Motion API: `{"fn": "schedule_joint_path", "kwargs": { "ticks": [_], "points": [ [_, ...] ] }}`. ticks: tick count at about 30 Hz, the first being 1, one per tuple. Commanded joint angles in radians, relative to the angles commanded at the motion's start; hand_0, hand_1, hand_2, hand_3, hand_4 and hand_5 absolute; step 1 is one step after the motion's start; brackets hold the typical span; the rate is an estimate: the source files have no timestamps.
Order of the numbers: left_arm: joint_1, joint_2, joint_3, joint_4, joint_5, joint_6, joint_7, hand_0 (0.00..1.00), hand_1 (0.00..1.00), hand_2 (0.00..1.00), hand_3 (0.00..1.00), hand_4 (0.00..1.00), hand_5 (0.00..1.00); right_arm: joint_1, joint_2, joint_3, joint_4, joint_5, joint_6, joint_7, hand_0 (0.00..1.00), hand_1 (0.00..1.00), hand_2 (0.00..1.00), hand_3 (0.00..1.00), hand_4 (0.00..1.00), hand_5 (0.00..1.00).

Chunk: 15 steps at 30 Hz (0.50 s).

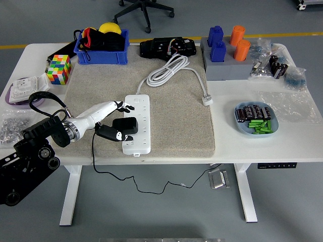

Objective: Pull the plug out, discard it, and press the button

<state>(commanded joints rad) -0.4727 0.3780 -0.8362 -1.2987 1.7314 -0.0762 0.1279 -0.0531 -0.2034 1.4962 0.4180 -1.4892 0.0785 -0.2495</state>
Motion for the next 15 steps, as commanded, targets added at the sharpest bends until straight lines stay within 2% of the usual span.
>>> {"fn": "schedule_joint_path", "kwargs": {
  "ticks": [4, 5, 10, 11, 15],
  "points": [
    [-0.013, -0.013, 0.006, 0.029, 0.016, 0.008, 0.002, 0.866, 0.833, 0.78, 0.824, 0.985, 0.069, 0.001, 0.0, 0.0, 0.001, 0.001, 0.0, 0.0, 0.767, 0.729, 0.724, 0.713, 0.883, 0.658],
    [-0.017, -0.016, 0.008, 0.037, 0.021, 0.011, 0.003, 0.836, 0.776, 0.732, 0.798, 0.939, 0.002, 0.001, 0.0, 0.0, 0.001, 0.001, 0.001, 0.0, 0.767, 0.729, 0.724, 0.713, 0.883, 0.658],
    [-0.038, -0.028, 0.024, 0.07, 0.02, 0.024, 0.005, 0.836, 0.776, 0.732, 0.798, 0.939, 0.002, 0.002, 0.002, 0.003, -0.001, 0.0, 0.001, 0.0, 0.767, 0.729, 0.724, 0.713, 0.883, 0.658],
    [-0.042, -0.031, 0.029, 0.077, 0.019, 0.027, 0.008, 0.743, 0.661, 0.601, 0.707, 0.876, 0.002, 0.003, 0.002, 0.004, -0.001, 0.0, 0.001, 0.0, 0.767, 0.729, 0.724, 0.713, 0.883, 0.658],
    [-0.05, -0.039, 0.035, 0.094, -0.001, 0.033, 0.014, 0.743, 0.661, 0.601, 0.707, 0.876, 0.002, 0.004, 0.002, 0.005, 0.0, 0.001, 0.0, 0.0, 0.767, 0.729, 0.724, 0.713, 0.883, 0.658]
  ]
}}
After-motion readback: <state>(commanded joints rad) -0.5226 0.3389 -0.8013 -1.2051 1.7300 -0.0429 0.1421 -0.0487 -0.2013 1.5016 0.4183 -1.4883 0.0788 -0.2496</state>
